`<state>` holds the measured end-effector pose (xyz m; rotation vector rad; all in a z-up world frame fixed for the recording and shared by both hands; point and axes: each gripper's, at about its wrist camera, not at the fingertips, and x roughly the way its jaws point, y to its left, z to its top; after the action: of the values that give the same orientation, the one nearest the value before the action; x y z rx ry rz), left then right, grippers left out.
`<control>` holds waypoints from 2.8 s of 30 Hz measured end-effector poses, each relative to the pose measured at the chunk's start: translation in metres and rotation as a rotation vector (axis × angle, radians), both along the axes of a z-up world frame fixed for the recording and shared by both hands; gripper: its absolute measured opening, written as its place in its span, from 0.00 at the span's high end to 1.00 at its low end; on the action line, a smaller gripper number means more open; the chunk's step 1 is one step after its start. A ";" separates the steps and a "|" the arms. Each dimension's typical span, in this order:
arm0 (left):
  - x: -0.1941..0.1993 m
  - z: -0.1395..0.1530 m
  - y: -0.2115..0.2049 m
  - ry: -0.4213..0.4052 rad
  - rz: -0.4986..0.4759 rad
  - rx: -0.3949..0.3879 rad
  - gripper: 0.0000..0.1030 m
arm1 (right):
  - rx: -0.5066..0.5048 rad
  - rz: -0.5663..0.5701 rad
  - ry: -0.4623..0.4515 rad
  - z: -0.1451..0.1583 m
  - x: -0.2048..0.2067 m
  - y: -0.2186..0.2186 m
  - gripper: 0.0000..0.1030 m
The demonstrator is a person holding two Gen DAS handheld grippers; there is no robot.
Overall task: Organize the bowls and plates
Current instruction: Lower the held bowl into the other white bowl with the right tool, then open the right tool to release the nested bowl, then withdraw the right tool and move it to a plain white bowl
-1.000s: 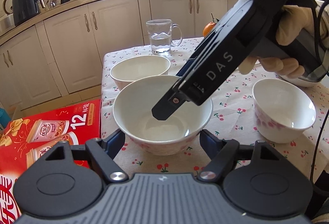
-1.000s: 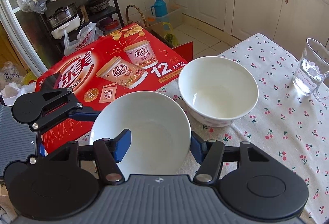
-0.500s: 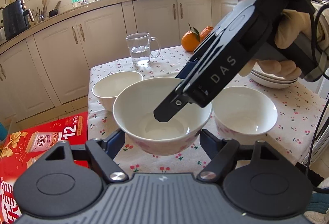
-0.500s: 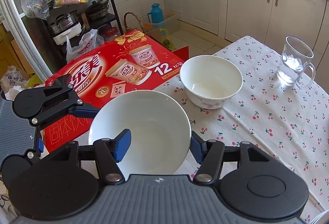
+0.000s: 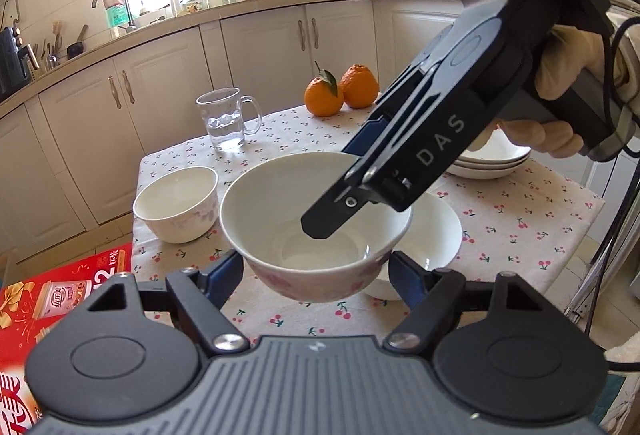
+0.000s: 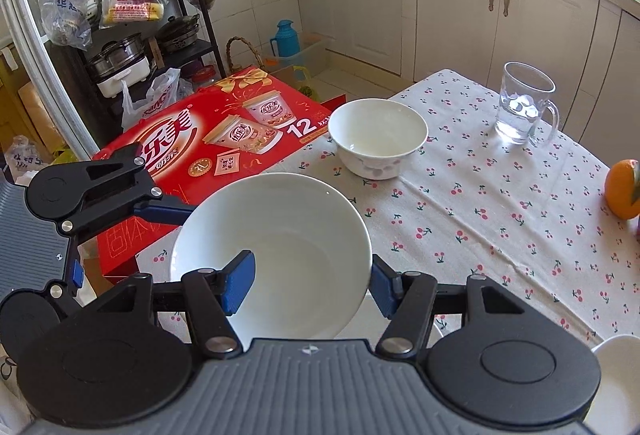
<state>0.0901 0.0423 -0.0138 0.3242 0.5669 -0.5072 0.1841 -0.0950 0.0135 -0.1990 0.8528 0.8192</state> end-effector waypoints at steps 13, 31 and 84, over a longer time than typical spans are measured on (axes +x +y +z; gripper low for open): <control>0.004 -0.007 -0.036 0.024 -0.077 -0.015 0.23 | -0.006 -0.089 0.002 -0.003 -0.013 -0.048 0.36; 0.018 -0.025 -0.049 0.112 -0.097 -0.005 0.23 | -0.001 -0.121 0.048 -0.024 -0.006 -0.064 0.36; -0.004 -0.011 0.009 0.064 -0.008 -0.037 0.17 | -0.150 -0.029 -0.154 0.004 -0.043 -0.015 0.00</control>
<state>0.0857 0.0516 -0.0252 0.2760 0.6173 -0.5365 0.1409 -0.1096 0.0179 -0.3763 0.7703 0.7035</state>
